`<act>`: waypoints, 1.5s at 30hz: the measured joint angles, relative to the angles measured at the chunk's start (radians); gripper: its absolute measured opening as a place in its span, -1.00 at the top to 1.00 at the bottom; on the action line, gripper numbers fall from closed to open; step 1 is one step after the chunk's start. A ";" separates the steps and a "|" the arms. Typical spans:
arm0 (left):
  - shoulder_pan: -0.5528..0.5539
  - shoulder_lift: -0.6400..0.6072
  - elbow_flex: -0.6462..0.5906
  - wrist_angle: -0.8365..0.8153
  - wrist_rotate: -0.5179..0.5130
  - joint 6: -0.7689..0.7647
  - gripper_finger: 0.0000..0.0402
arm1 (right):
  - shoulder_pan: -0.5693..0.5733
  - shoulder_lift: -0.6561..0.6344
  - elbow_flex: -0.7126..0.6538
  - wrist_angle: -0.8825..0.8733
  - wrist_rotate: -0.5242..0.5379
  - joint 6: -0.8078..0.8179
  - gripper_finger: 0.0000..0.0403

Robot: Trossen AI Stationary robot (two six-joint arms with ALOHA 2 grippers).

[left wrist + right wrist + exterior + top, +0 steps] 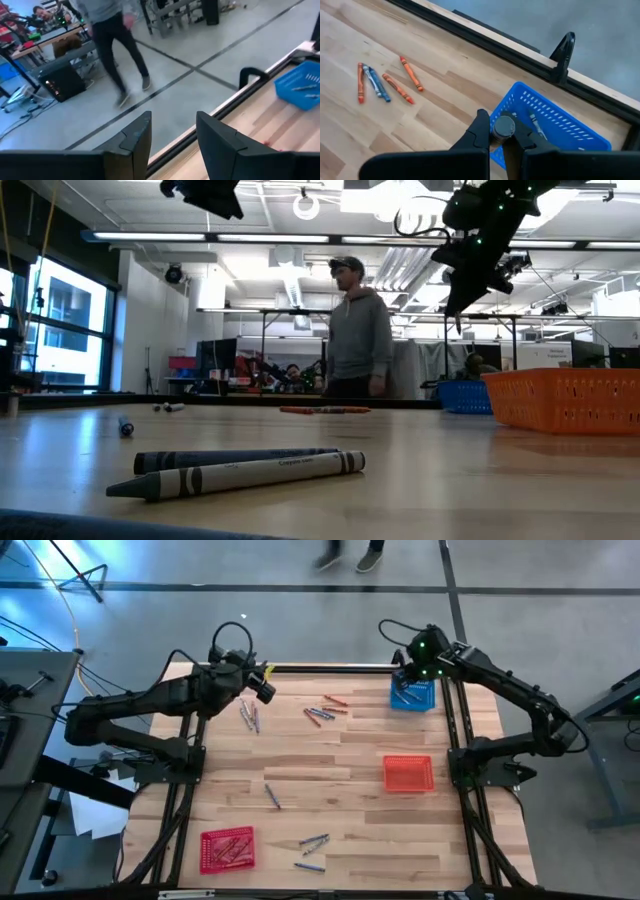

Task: Sort crayons
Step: Put the gray crayon into the blue bin

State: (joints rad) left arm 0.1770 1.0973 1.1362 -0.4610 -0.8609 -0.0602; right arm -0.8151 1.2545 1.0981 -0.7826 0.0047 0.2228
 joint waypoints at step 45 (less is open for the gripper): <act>-0.076 0.205 -0.063 0.146 0.590 0.003 0.29 | 0.140 0.000 0.000 -0.007 0.157 0.116 0.96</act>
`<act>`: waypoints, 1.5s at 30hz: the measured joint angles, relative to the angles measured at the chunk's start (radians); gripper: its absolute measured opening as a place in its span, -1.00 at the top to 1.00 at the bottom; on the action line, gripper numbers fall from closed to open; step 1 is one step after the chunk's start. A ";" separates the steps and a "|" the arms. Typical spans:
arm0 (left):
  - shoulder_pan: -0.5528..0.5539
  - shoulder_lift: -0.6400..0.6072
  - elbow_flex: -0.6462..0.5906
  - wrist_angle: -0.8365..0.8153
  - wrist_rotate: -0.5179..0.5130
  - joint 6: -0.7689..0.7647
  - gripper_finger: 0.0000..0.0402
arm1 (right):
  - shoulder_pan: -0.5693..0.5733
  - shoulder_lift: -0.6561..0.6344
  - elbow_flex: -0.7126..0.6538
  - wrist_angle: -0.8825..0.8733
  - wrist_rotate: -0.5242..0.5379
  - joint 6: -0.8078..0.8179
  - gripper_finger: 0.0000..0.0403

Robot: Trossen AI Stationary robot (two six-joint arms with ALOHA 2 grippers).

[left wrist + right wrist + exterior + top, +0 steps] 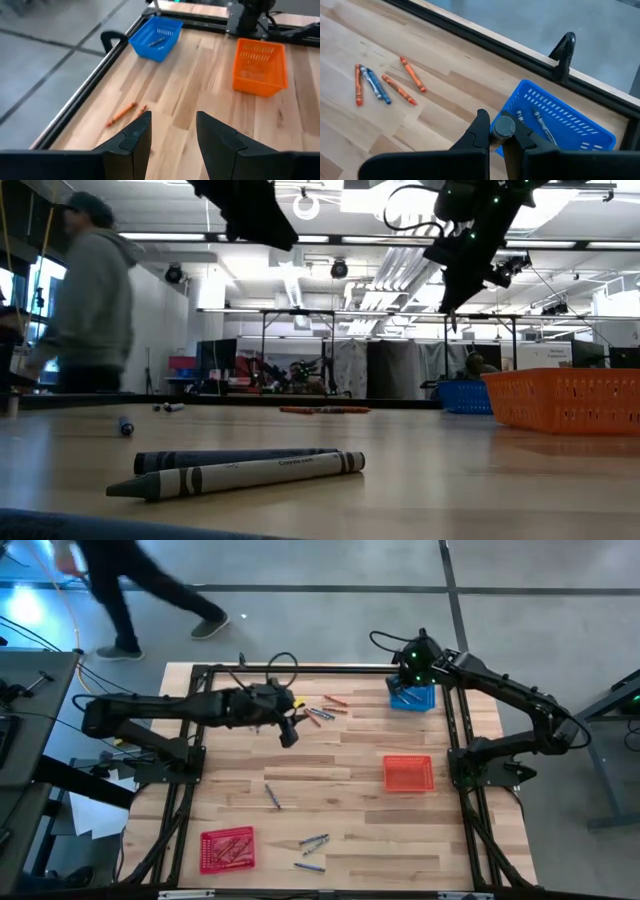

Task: Sort crayons
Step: Put the gray crayon into the blue bin

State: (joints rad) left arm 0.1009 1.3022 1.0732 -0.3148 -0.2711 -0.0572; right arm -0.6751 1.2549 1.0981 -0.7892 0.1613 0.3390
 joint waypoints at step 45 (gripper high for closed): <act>-0.289 0.059 0.001 0.117 -0.134 0.112 0.29 | 0.079 0.006 -0.246 0.157 0.251 -0.069 0.96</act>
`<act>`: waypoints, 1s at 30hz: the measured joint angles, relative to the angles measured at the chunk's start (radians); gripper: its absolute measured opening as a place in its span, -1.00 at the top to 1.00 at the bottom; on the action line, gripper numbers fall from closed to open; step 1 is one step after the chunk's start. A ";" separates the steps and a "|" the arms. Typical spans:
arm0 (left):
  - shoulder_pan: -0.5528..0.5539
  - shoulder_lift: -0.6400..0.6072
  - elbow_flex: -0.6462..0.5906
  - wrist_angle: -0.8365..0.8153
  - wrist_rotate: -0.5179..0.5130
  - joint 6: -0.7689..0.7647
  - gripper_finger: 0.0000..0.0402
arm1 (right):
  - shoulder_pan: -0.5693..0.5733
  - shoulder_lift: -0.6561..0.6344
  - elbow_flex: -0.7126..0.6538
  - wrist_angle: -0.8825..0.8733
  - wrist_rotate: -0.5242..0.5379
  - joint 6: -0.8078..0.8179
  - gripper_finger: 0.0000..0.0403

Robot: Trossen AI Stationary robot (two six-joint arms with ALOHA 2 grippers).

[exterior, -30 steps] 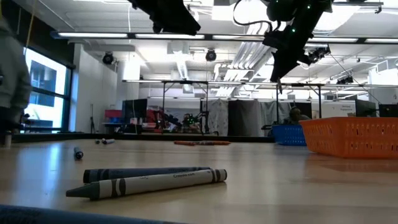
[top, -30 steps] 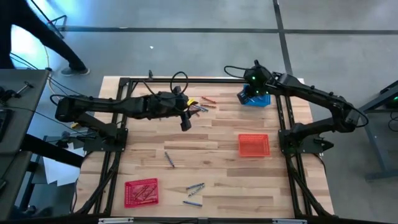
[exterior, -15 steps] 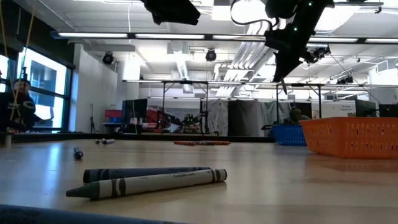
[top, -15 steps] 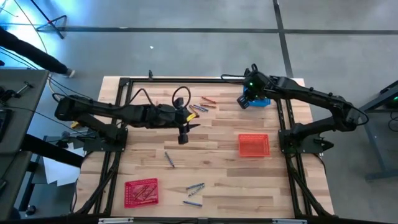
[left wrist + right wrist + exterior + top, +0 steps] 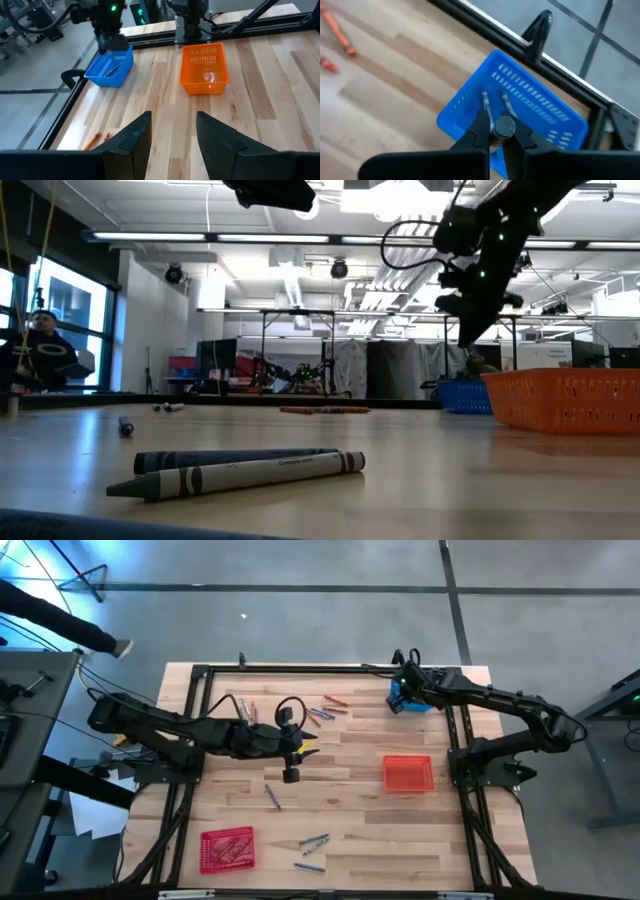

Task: Sort crayons
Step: Put the gray crayon into the blue bin

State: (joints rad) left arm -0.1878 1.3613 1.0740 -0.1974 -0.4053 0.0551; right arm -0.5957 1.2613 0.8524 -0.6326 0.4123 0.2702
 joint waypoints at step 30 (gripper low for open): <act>-0.010 0.000 0.000 -0.024 -0.003 -0.002 0.29 | -0.256 0.003 -0.175 0.310 -0.256 -0.073 0.43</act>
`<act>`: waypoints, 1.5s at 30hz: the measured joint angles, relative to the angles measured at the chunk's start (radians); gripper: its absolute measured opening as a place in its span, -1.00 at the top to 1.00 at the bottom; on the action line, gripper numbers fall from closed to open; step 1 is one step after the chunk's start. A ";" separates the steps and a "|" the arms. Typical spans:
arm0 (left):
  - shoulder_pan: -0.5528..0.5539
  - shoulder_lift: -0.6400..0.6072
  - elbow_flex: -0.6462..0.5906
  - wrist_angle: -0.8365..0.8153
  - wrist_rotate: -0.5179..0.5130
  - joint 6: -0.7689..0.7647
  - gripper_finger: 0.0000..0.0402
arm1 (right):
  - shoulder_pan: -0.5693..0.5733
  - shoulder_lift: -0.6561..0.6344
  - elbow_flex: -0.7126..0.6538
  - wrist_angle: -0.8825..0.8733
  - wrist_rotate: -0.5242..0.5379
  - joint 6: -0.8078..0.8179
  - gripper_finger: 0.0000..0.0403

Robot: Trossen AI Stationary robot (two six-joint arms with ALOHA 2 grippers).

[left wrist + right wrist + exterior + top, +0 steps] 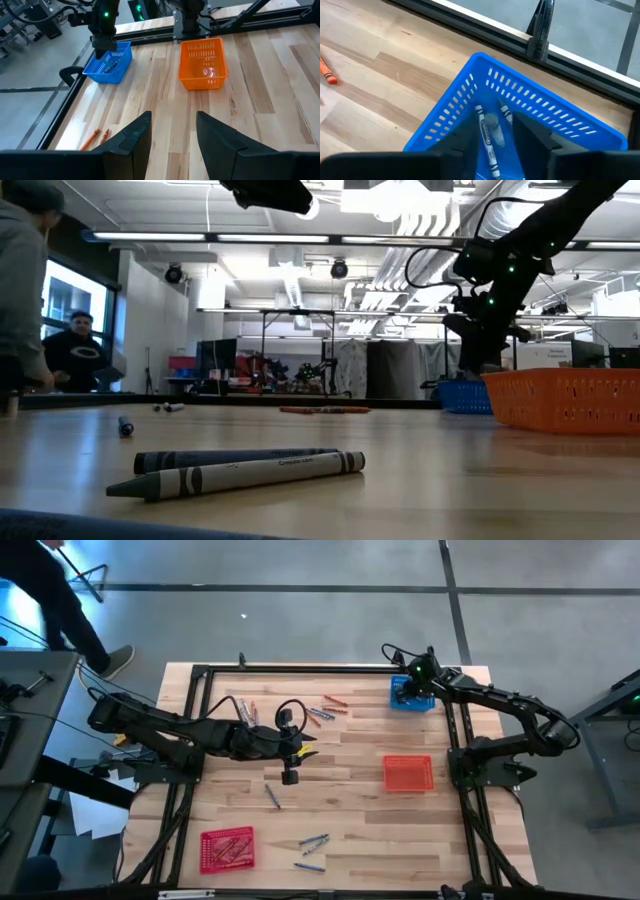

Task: Sort crayons
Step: Put the gray crayon into the blue bin, then put the blue crayon into the orange bin

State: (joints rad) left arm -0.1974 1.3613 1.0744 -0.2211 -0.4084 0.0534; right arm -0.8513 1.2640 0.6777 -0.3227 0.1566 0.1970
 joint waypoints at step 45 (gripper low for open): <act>-0.100 0.410 0.000 -0.653 0.378 0.027 0.51 | 0.420 -0.019 0.419 -0.247 -0.177 -0.165 0.20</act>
State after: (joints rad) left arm -0.2979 1.7718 1.0748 -0.8743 -0.0299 0.0802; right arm -0.4309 1.2449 1.0969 -0.5697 -0.0204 0.0325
